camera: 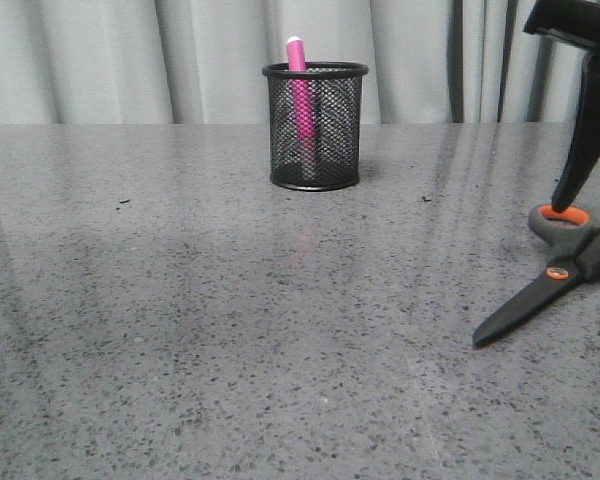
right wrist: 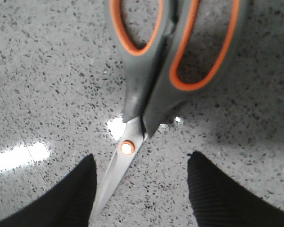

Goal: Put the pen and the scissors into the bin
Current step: 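Lower the right gripper onto the scissors and grasp them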

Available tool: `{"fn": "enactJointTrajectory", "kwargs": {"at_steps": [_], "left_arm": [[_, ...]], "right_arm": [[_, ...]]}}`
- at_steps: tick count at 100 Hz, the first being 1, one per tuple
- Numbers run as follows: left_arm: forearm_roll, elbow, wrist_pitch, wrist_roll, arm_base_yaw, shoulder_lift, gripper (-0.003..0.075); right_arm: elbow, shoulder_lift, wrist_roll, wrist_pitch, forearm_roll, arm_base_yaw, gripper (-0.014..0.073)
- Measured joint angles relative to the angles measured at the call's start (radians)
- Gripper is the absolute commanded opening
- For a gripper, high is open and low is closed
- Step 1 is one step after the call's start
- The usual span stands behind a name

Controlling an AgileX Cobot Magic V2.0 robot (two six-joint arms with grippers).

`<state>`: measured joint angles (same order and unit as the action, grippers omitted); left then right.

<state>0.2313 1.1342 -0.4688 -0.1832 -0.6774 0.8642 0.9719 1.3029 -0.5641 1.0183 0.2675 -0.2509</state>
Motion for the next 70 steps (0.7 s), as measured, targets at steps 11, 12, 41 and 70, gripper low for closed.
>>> {"fn": "enactJointTrajectory", "kwargs": {"at_steps": [11,12,41,70], "left_arm": [[0.001,-0.009,-0.002,0.0,0.0,-0.031,0.0158],[0.001,-0.009,-0.002,0.0,0.0,-0.031,0.0158],[0.026,-0.009,-0.008,0.0,0.0,-0.05,0.0158],[0.035,-0.02,-0.016,0.0,0.0,-0.05,0.0158]], "right_arm": [[0.004,0.016,-0.029,0.0,0.0,-0.002,0.0383],[0.004,0.019,-0.031,0.0,-0.002,-0.002,0.0383],[0.004,0.056,-0.14,-0.009,-0.088,-0.019,0.0383],[0.004,0.095,-0.194,-0.065,-0.117,-0.037,0.0382]]}}
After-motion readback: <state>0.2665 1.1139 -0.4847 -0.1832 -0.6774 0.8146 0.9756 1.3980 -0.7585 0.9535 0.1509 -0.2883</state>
